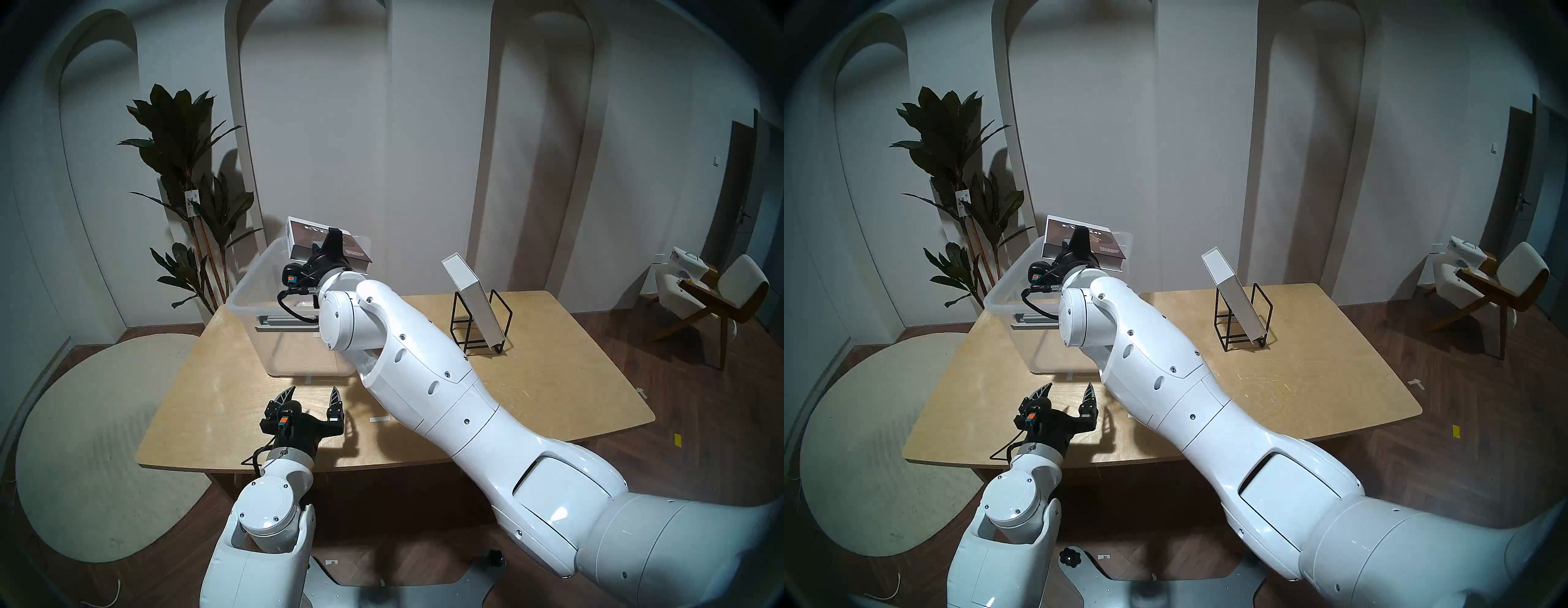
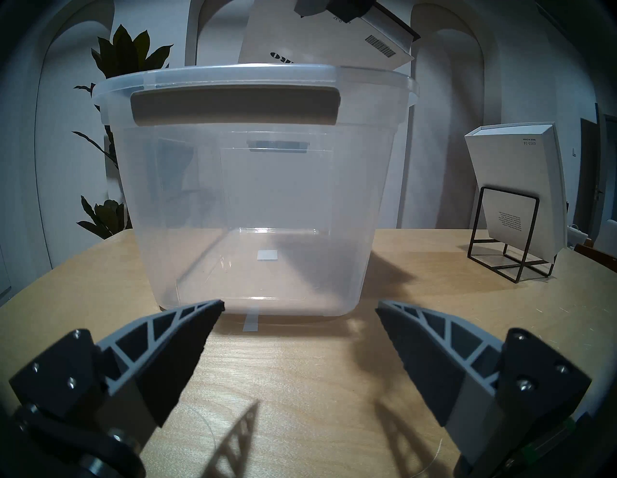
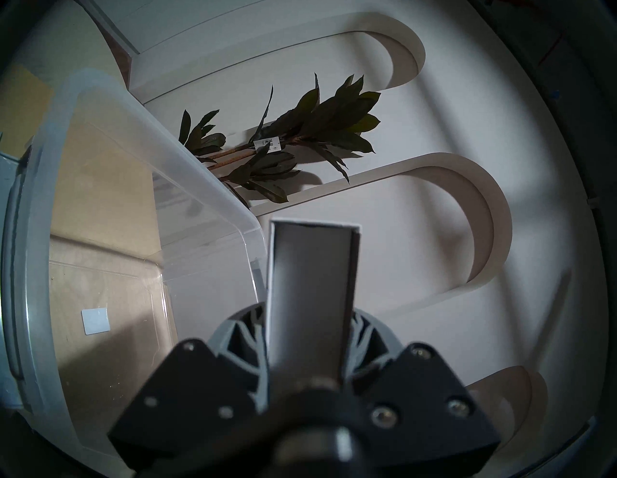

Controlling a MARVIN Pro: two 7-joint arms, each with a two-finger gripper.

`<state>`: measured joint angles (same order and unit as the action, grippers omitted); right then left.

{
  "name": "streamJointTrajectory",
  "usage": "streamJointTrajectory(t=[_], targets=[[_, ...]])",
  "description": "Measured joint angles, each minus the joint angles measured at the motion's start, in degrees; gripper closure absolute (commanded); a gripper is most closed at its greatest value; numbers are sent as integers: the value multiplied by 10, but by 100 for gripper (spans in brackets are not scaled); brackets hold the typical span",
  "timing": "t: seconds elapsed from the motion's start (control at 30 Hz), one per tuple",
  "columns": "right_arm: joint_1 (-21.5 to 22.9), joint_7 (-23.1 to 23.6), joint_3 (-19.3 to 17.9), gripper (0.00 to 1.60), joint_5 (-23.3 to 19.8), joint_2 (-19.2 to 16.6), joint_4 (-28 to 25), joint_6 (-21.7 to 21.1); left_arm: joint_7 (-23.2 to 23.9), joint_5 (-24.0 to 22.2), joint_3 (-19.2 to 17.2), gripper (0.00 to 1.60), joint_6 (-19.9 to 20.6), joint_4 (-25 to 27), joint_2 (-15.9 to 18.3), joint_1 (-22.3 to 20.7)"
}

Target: Pack the books into the storage box

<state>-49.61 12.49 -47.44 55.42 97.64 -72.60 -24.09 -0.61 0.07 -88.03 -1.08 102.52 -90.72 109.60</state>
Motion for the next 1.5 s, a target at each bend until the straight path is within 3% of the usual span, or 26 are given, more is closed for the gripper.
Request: streamJointTrajectory(t=[0.23, 0.27, 0.3, 1.2, 1.5], targets=[[6, -8, -2, 159, 0, 9, 33, -1, 0, 0, 0, 0, 0, 0, 0, 0], [6, -8, -2, 107, 0, 10, 35, 0, 0, 0, 0, 0, 0, 0, 0, 0], [7, -9, -2, 0, 0, 12, 38, 1, 0, 0, 0, 0, 0, 0, 0, 0], [1, -53, -46, 0, -36, 34, -42, -21, 0, 0, 0, 0, 0, 0, 0, 0], [-32, -118, -109, 0, -91, 50, -93, -19, 0, 0, 0, 0, 0, 0, 0, 0]])
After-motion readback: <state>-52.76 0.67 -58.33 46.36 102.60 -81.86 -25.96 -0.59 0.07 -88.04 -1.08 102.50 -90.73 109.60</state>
